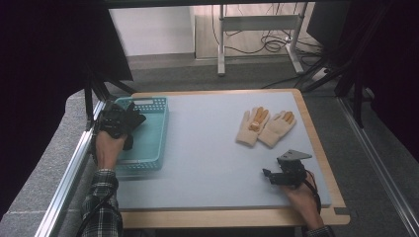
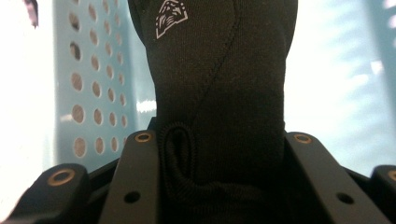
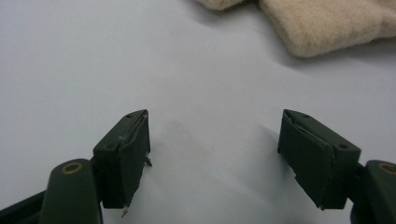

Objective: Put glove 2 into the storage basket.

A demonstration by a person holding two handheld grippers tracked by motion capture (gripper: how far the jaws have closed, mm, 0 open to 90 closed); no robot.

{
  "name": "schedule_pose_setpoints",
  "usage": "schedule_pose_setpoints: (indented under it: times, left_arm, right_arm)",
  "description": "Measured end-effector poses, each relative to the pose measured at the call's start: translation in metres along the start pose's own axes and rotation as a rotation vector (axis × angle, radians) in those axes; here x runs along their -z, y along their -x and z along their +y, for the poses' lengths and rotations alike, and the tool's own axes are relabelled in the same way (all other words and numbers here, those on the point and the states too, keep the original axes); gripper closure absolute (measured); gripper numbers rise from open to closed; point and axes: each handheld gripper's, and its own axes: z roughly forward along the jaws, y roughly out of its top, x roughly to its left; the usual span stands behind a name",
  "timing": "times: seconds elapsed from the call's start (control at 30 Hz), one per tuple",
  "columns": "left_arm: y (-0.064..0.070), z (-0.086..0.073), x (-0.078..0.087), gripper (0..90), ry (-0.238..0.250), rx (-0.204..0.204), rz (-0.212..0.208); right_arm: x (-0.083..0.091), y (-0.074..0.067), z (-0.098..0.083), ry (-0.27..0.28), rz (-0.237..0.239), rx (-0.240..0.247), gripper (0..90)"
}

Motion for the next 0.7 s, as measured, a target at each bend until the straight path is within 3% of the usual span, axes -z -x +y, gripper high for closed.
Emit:
schedule_pose_setpoints:
  times: [0.1,0.23,0.43,0.53,0.63,0.7]
  left_arm:
    - [-0.006,0.002,-0.013,62.8,-0.058,0.014,0.037]
    - [-0.007,0.003,-0.019,62.0,-0.091,0.021,0.039]
    - [-0.003,0.005,-0.023,57.7,-0.142,-0.013,0.070]
    - [0.001,0.005,-0.025,45.1,-0.149,-0.040,0.056]
    - [0.008,0.005,-0.024,20.9,-0.153,-0.078,0.083]
    - [0.007,0.004,-0.023,16.7,-0.156,-0.082,0.081]
  right_arm:
    - [0.000,0.000,0.000,0.000,0.000,0.000,24.4]
    - [0.000,0.000,0.000,0.000,0.000,0.000,24.4]
    - [0.000,0.000,0.000,0.000,0.000,0.000,24.5]
    - [0.000,0.000,0.000,0.000,0.000,0.000,24.4]
    - [0.000,0.000,0.000,0.000,0.000,0.001,24.4]
    - [0.000,0.000,0.000,0.000,0.000,0.000,24.4]
